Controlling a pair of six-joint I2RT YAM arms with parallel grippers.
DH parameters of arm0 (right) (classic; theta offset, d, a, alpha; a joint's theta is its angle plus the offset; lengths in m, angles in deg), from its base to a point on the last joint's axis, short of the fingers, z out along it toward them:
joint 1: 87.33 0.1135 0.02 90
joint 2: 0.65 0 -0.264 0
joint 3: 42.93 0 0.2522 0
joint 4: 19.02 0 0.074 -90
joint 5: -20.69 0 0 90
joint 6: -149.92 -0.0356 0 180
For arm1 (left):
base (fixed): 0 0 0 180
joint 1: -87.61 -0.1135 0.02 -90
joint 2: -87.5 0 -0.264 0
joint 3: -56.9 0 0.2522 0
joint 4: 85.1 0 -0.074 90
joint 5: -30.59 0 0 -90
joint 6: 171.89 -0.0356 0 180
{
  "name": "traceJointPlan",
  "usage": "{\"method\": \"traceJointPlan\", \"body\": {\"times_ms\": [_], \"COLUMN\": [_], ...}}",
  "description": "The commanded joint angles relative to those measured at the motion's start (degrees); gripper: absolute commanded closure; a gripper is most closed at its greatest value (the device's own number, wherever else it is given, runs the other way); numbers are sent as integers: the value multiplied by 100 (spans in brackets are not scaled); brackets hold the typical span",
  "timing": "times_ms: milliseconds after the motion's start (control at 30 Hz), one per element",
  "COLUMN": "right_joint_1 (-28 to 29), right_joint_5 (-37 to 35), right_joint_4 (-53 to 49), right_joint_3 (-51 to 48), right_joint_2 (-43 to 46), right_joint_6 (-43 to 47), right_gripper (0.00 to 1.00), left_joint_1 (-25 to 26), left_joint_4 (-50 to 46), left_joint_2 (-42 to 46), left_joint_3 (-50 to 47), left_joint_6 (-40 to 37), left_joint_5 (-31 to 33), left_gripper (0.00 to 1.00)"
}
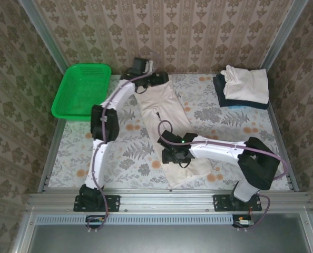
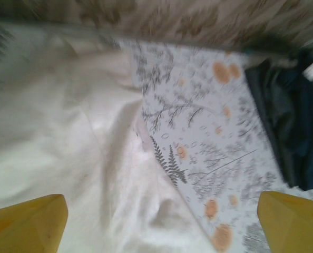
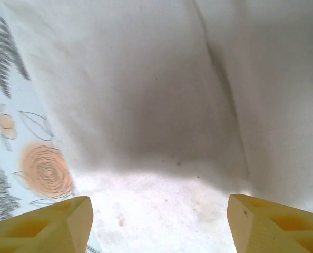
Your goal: Fold and stack the t-shirts
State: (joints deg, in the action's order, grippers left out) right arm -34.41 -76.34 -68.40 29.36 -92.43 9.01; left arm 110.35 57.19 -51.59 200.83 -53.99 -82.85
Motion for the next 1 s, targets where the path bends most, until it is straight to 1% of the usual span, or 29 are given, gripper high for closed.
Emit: {"method": "traceJointPlan", "body": {"times_ms": [0, 67, 100, 167, 233, 267, 333, 400, 500, 567, 633, 700, 800, 867, 967], "right_joint_1": [-283, -637, -933, -1530, -1943, -2080, -2208, -2234, -2215, -2108, -1901, -1704, -1384, -1085, -647], "right_joint_5": [-527, -710, -710, -625, -581, -551, -534, -444, -127, 25, 18, 64, 322, 321, 214], "right_joint_4": [-480, -391, -279, -75, 103, 181, 247, 349, 551, 798, 824, 844, 1100, 1059, 844], "right_joint_3": [31, -171, -309, -542, -702, -749, -811, -863, -998, -1224, -1377, -1517, -1766, -1785, -1691], "right_joint_2": [547, 719, 748, 700, 608, 550, 425, 261, 56, 92, 188, 296, 426, 449, 512], "right_joint_6": [389, 576, 703, 910, 1065, 1129, 1207, 1253, 1178, 1034, 822, 547, 56, -273, -653], "right_gripper": [29, 29, 29, 31, 32, 32, 32, 33, 35, 35, 35, 35, 34, 34, 34], "left_joint_1": [-287, -290, -272, -224, -100, -36, 50, 55, -6, -15, -15, -30, -42, -54, -42], "left_joint_4": [82, 200, 361, 817, 1171, 1276, 1448, 1657, 1688, 1639, 1562, 1464, 1531, 1557, 1251], "left_joint_2": [1275, 1935, 2320, 3041, 3573, 3761, 3897, 3753, 3188, 2767, 2405, 2065, 1599, 1216, 632], "left_joint_3": [-831, -1845, -2447, -3878, -4994, -5472, -6099, -6407, -6168, -5821, -5476, -5125, -4641, -4182, -3354], "left_joint_6": [-327, -458, -478, -369, -243, -167, -15, 129, 203, 199, 208, 242, 134, 61, -77], "left_joint_5": [293, 590, 808, 1130, 1279, 1396, 1380, 1356, 1270, 1254, 1225, 1162, 955, 582, 243], "left_gripper": [0, 0, 0, 0, 0, 0, 0, 3, 12, 15, 18, 24, 31, 33, 36]}}
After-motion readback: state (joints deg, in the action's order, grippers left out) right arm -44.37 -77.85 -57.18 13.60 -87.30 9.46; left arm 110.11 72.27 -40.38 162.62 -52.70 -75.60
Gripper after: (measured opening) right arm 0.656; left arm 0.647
